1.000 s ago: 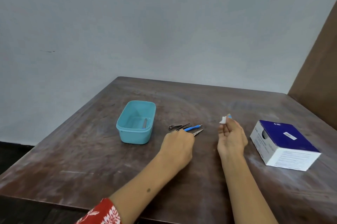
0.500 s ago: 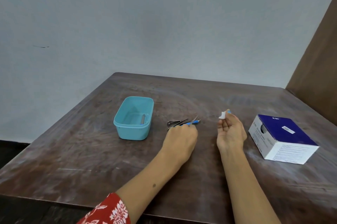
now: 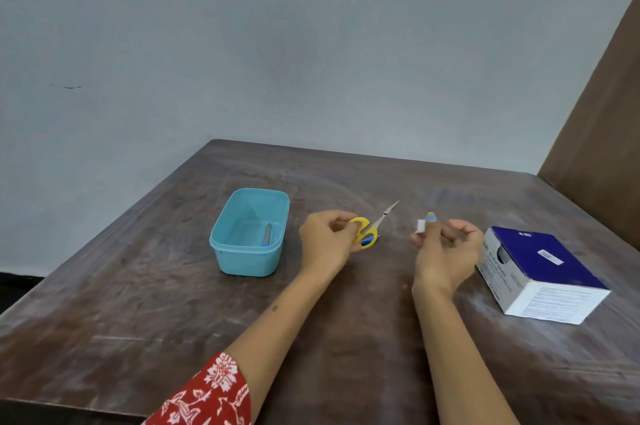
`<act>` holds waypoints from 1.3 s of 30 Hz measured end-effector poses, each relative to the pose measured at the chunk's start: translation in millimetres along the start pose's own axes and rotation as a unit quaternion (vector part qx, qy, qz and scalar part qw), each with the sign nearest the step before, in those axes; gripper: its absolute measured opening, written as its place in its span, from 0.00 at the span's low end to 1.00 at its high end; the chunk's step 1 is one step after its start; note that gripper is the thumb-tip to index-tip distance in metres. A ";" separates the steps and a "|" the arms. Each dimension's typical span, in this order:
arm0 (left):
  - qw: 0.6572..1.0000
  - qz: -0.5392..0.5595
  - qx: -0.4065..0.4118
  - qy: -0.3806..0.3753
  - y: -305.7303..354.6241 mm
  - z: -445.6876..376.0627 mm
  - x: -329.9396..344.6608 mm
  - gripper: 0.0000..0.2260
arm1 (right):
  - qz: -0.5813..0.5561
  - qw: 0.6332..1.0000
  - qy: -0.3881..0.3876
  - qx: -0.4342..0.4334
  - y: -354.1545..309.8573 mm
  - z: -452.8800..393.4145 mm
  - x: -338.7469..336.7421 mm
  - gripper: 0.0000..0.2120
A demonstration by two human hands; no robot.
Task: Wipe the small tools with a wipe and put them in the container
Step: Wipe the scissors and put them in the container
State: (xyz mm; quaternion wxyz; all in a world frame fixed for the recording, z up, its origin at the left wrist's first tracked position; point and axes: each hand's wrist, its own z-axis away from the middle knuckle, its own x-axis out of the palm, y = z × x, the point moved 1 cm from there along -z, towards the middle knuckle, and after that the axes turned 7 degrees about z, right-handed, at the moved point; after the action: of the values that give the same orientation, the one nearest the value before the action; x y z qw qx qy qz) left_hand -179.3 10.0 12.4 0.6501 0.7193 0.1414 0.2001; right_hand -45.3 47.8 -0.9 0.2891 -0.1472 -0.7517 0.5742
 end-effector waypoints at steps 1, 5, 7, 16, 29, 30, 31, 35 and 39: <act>0.997 0.061 -0.040 -0.007 -1.4 2.5 -0.5 0.05 | 0.032 0.998 -0.009 -0.052 -0.4 4.9 2.0 0.14; 0.970 0.208 -0.127 -0.021 -3.2 6.6 -1.9 0.06 | 0.143 0.961 -0.074 -0.227 -1.3 27.7 11.2 0.09; 0.960 0.238 -0.147 -0.024 -3.7 6.5 -3.2 0.06 | 0.144 0.958 -0.096 -0.230 -1.3 30.7 13.2 0.08; 0.948 0.261 -0.164 -0.078 -5.8 14.0 -0.1 0.06 | 0.137 0.963 -0.154 -0.176 0.1 32.0 13.6 0.11; 0.979 0.131 -0.071 -0.136 -13.4 14.6 3.0 0.12 | 0.066 0.981 -0.163 -0.078 3.1 24.8 13.0 0.10; 0.979 0.129 -0.068 -0.139 -13.0 14.6 2.8 0.13 | 0.062 0.982 -0.164 -0.074 3.2 24.4 13.2 0.11; 0.980 0.130 -0.066 -0.136 -12.5 14.5 2.4 0.13 | 0.059 0.982 -0.164 -0.073 2.7 24.4 13.5 0.10; 0.980 0.157 -0.076 -0.092 -9.0 12.8 -1.2 0.08 | 0.054 0.983 -0.153 -0.080 1.4 24.9 13.4 0.07; 0.978 0.170 -0.088 -0.084 -8.1 13.3 -1.3 0.07 | 0.066 0.983 -0.152 -0.083 2.7 24.8 11.9 0.05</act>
State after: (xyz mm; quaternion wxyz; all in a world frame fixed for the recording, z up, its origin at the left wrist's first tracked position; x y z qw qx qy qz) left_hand -173.7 -1.4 3.3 0.6768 0.6871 -0.0562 0.2584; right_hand -70.0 35.9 -4.6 0.1193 -0.1311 -0.8207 0.5432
